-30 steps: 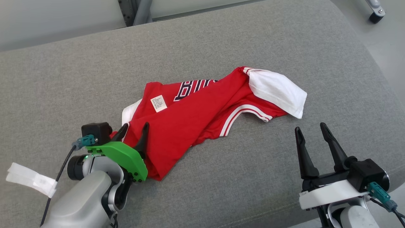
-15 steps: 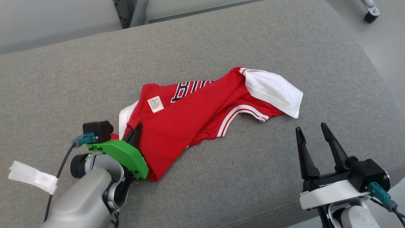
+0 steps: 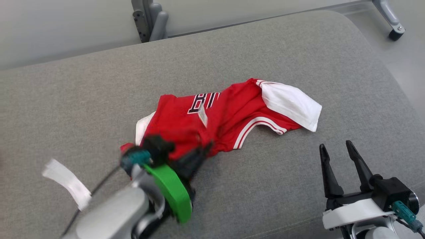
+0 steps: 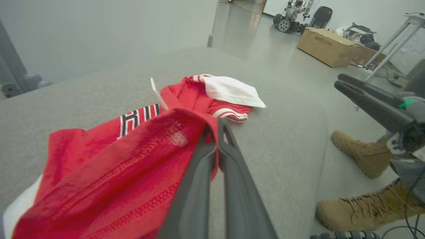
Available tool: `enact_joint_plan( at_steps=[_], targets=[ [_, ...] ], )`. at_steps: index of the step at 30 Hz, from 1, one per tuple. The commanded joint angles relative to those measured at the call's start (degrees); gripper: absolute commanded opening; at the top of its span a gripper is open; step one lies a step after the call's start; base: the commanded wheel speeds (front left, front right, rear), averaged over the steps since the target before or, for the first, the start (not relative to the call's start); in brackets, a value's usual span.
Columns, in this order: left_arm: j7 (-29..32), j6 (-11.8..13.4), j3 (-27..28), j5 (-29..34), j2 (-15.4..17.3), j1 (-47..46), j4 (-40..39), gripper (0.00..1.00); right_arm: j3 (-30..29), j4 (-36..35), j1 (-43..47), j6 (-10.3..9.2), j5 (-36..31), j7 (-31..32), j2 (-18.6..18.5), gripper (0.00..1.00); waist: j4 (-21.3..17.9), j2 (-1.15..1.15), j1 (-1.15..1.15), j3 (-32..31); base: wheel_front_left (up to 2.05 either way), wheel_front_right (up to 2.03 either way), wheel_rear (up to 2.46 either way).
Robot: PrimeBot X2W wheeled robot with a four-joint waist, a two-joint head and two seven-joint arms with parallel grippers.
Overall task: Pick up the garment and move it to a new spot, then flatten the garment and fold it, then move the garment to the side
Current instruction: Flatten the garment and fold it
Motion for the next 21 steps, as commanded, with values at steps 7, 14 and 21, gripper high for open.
enact_joint_plan(
  at_steps=[7,14,21],
  targets=[
    [3.0,0.4,-9.1,2.9,0.4,10.5,-1.0,0.0,0.3,0.0,0.4,-0.02,-0.1,0.0,-0.6,1.0,2.9,0.0,0.0,-1.4,0.0,0.0,0.0],
    [-0.4,0.2,-10.4,3.6,-1.6,14.9,8.4,0.0,0.8,0.4,0.4,-0.02,0.0,0.0,-1.6,1.0,3.6,0.0,0.0,-2.1,0.0,0.0,0.0],
    [-2.2,0.9,-10.8,3.9,-3.5,17.8,13.5,0.02,0.9,0.6,1.2,-0.02,0.0,0.0,-1.7,1.0,3.8,0.0,0.0,-2.6,0.0,0.0,0.0]
  ],
)
